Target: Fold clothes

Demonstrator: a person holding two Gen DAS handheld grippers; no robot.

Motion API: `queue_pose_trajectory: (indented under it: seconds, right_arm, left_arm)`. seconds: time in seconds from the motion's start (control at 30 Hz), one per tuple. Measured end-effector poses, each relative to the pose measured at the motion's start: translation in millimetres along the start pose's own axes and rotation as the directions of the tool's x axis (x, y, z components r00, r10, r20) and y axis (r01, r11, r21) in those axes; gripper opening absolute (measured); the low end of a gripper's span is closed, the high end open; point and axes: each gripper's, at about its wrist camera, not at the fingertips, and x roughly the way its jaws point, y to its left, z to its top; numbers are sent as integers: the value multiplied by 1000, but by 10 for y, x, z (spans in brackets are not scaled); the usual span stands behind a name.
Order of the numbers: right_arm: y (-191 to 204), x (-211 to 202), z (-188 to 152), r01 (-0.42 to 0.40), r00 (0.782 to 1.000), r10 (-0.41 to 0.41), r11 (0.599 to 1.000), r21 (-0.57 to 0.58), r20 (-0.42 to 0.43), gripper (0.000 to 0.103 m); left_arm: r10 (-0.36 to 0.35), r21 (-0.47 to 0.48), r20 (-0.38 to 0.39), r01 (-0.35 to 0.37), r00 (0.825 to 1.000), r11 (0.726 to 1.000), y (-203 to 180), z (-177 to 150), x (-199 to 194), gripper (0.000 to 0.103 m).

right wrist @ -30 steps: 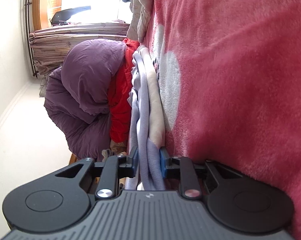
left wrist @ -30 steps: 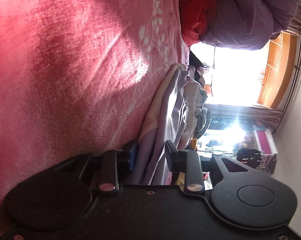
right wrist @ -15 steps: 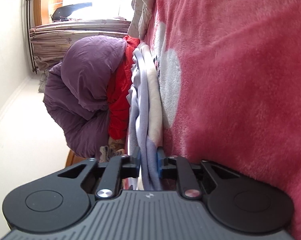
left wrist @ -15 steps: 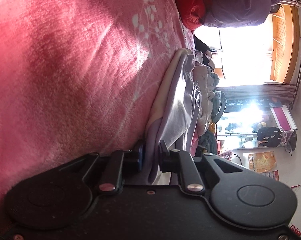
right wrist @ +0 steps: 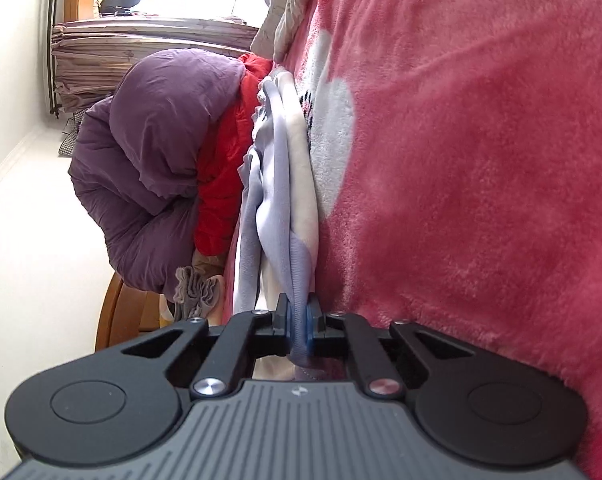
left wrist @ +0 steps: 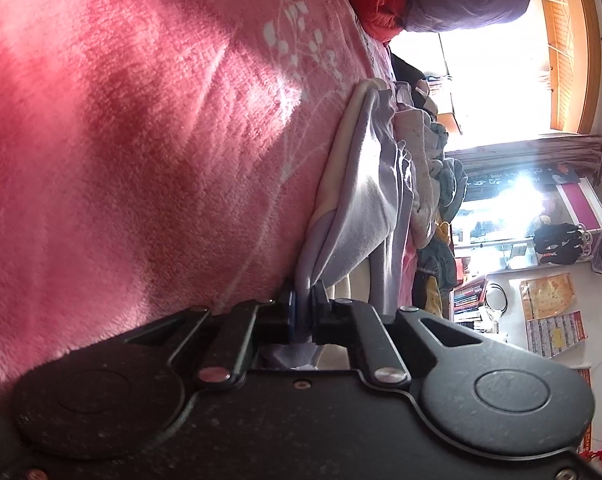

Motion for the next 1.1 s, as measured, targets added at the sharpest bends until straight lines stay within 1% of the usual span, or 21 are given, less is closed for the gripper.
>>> queue_pose_trajectory:
  seconds: [0.03, 0.07, 0.13, 0.17, 0.23, 0.5, 0.53, 0.57, 0.63, 0.67, 0.7, 0.73, 0.8, 0.83, 0.9, 0.93, 0.97, 1.0, 1.03, 1.07, 1.1]
  right_arm:
    - [-5, -22, -8, -10, 1000, 10, 1000, 13, 9, 12]
    - [-14, -46, -16, -23, 1000, 22, 999, 32, 20, 16]
    - [-20, -88, -30, -54, 998, 52, 997, 59, 38, 38]
    - [-7, -93, -34, -56, 998, 54, 997, 55, 40, 38]
    - [33, -47, -45, 31, 999, -31, 999, -14, 10, 10]
    - [155, -132, 14, 36, 999, -36, 999, -10, -28, 8]
    - [170, -111, 22, 79, 996, -80, 996, -35, -48, 10]
    - [184, -92, 32, 129, 989, -134, 989, -70, -66, 13]
    - [246, -88, 44, 204, 973, -217, 969, -139, -84, 15]
    - [310, -107, 42, 218, 968, -235, 961, -170, -83, 19]
    - [399, -139, 33, 236, 963, -257, 947, -220, -75, 33]
    - [509, -182, 22, 259, 956, -288, 920, -293, -59, 46]
    - [721, -265, -25, 279, 946, -324, 846, -454, -23, 52]
    - [833, -299, -71, 278, 942, -336, 789, -549, -7, 52]
    - [1034, -331, -256, 285, 923, -381, 599, -748, 46, 52]
    - [1119, -331, -397, 292, 908, -408, 447, -845, 98, 53]
    - [1137, -313, -539, 291, 889, -435, 297, -909, 143, 53]
    - [1122, -290, -673, 280, 870, -459, 158, -947, 180, 54]
    - [1107, -266, -806, 260, 851, -477, 16, -965, 221, 54]
    - [1064, -231, -920, 234, 834, -493, -90, -968, 247, 54]
    - [1014, -196, -998, 216, 825, -501, -149, -965, 262, 54]
  left_arm:
    - [0, 5, -1, 0, 1000, 1000, -15, -8, -11, 7]
    - [1, 10, -2, -1, 1000, 1000, -30, -16, -22, 17]
    - [2, 20, -5, -2, 1000, 1000, -60, -32, -44, 30]
    - [2, 25, -6, -2, 1000, 1000, -75, -40, -55, 21]
    - [3, 35, -8, -3, 1000, 999, -105, -56, -77, 6]
    - [23, 90, -16, -22, 1000, 996, -230, -119, -162, 3]
    - [45, 114, -14, -43, 999, 993, -251, -127, -168, 8]
    - [66, 138, -13, -64, 998, 988, -273, -135, -174, 23]
    - [109, 186, -7, -105, 994, 977, -317, -151, -186, 25]
    - [130, 210, -4, -126, 992, 969, -338, -159, -193, 33]
    - [151, 234, 0, -147, 989, 961, -360, -167, -199, 42]
    - [172, 305, 19, -169, 985, 937, -441, -200, -229, 56]
    - [203, 470, 59, -207, 977, 858, -624, -293, -294, 58]
    - [214, 541, 66, -215, 975, 813, -693, -341, -310, 58]
    - [250, 697, 107, -252, 962, 671, -804, -490, -352, 58]
    - [270, 768, 143, -279, 952, 577, -854, -588, -361, 58]
    - [287, 832, 186, -306, 940, 462, -894, -700, -361, 58]
    - [298, 881, 224, -324, 928, 345, -925, -810, -347, 58]
    - [306, 918, 270, -339, 913, 204, -898, -929, -335, 58]
    - [307, 936, 318, -349, 897, 52, -856, -1050, -325, 58]
    - [309, 933, 359, -347, 881, -94, -818, -1159, -253, 58]
